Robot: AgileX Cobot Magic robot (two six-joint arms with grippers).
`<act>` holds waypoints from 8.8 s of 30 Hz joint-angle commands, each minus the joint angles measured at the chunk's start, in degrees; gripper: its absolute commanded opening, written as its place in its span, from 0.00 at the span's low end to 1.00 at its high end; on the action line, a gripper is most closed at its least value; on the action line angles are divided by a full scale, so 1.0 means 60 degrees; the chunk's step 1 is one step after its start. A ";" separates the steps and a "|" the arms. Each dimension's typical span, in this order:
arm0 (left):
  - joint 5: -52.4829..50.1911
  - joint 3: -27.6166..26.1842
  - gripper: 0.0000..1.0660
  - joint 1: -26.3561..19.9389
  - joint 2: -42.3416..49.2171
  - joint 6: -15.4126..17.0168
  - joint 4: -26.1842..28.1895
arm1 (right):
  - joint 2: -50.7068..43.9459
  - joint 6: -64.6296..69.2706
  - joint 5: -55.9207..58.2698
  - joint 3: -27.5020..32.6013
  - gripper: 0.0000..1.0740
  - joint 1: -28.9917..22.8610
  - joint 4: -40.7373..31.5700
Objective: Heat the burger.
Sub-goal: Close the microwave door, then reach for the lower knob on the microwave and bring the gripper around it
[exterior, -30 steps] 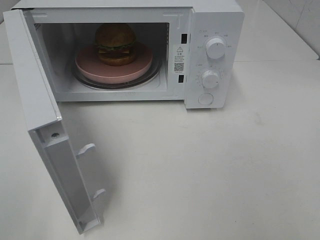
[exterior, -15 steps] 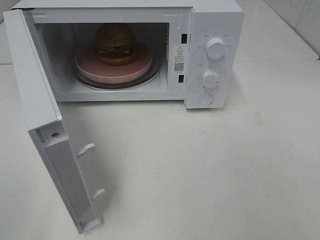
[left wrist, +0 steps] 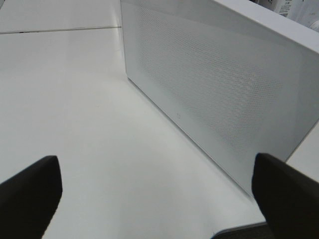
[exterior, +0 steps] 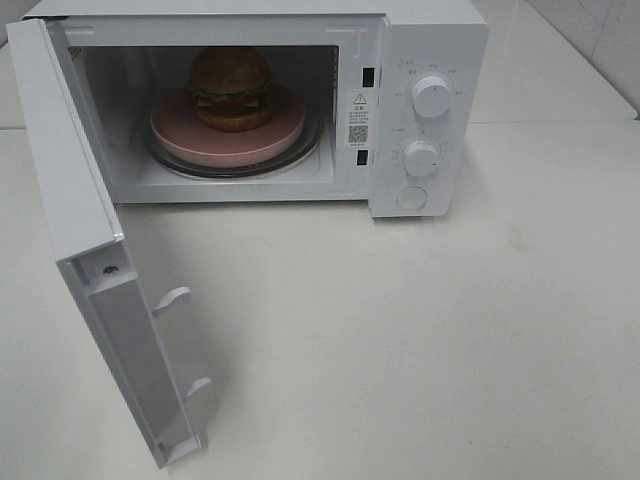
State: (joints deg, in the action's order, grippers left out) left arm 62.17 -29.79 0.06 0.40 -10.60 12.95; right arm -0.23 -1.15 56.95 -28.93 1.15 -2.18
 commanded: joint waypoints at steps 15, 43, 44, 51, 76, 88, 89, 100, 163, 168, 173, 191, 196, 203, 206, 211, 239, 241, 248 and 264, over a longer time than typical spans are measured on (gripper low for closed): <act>-0.0105 0.0038 0.90 0.0057 0.0124 0.0086 0.0010 | -0.0258 0.0057 0.0010 0.0038 0.70 0.0038 -0.0029; -0.0115 0.0038 0.90 0.0057 -0.0029 0.0267 -0.0076 | -0.0258 0.0057 0.0010 0.0038 0.70 0.0038 -0.0029; -0.0124 0.0038 0.90 0.0057 -0.0067 0.0277 -0.0067 | -0.0258 0.0057 0.0010 0.0038 0.70 0.0038 -0.0029; -0.0401 -0.0181 0.82 0.0057 -0.0439 0.0353 0.0048 | -0.0258 0.0057 0.0010 0.0038 0.70 0.0038 -0.0029; -0.6494 0.1079 0.00 0.0057 -0.4374 0.0105 -0.0191 | -0.0258 0.0057 0.0010 0.0038 0.70 0.0038 -0.0029; -1.2672 0.3027 0.00 0.0057 -0.5768 -0.0315 -0.0286 | -0.0258 0.0057 0.0010 0.0038 0.70 0.0038 -0.0029; -1.3073 0.3151 0.00 0.0057 -0.5911 -0.0258 -0.0411 | -0.0258 0.0057 0.0010 0.0038 0.70 0.0038 -0.0029; -1.4649 0.3390 0.00 0.0057 -0.7974 0.2368 -0.2702 | -0.0258 0.0057 0.0010 0.0038 0.70 0.0038 -0.0029; -1.7504 -0.0993 0.00 0.5290 -1.5594 0.3848 -0.3963 | -0.0258 0.0057 0.0010 0.0038 0.70 0.0038 -0.0029; -1.7504 -0.1671 0.00 0.5911 -1.6282 0.3457 -0.3008 | -0.0258 0.0057 0.0010 0.0038 0.70 0.0038 -0.0029; -1.7504 -0.2273 0.00 0.6331 -1.6816 0.2874 -0.2158 | -0.0258 0.0057 0.0010 0.0038 0.70 0.0038 -0.0029; -1.6683 -0.4784 0.00 0.6618 -1.8411 0.2511 -0.1022 | -0.0258 0.0057 0.0010 0.0038 0.70 0.0038 -0.0029; -1.6520 -0.5357 0.00 0.6618 -1.8659 0.2435 -0.0821 | -0.0258 0.0057 0.0010 0.0038 0.70 0.0038 -0.0029; -1.6511 -0.5978 0.00 0.6618 -1.8908 0.2139 -0.0621 | -0.0258 0.0057 0.0010 0.0038 0.70 0.0038 -0.0029; -1.6511 -0.6350 0.00 0.6579 -1.9099 0.2015 -0.0086 | -0.0258 0.0057 0.0010 0.0038 0.70 0.0038 -0.0029; -1.6177 -0.6685 0.00 0.6312 -1.9232 0.1767 -0.0010 | -0.0258 0.0057 0.0010 0.0038 0.70 0.0038 -0.0029; -0.7172 -0.6608 0.57 0.6933 -1.6482 0.1767 -0.1184 | -0.0258 0.0057 0.0010 0.0038 0.70 0.0038 -0.0029; -0.6484 -0.6608 0.81 0.6933 -1.6377 0.1767 -0.1155 | -0.0258 0.0057 0.0010 0.0038 0.70 0.0038 -0.0029; -0.4775 -0.6608 0.95 0.6933 -1.6033 0.1767 -0.1136 | -0.0258 0.0057 0.0010 0.0038 0.70 0.0038 -0.0029; -0.1404 -0.6608 0.94 0.5730 -1.4658 0.2340 -0.0898 | -0.0258 0.0057 0.0010 0.0038 0.70 0.0038 -0.0029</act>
State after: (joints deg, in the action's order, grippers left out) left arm 51.80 -69.10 36.50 -88.29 2.64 7.51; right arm -0.23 -1.15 56.95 -28.93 1.15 -2.29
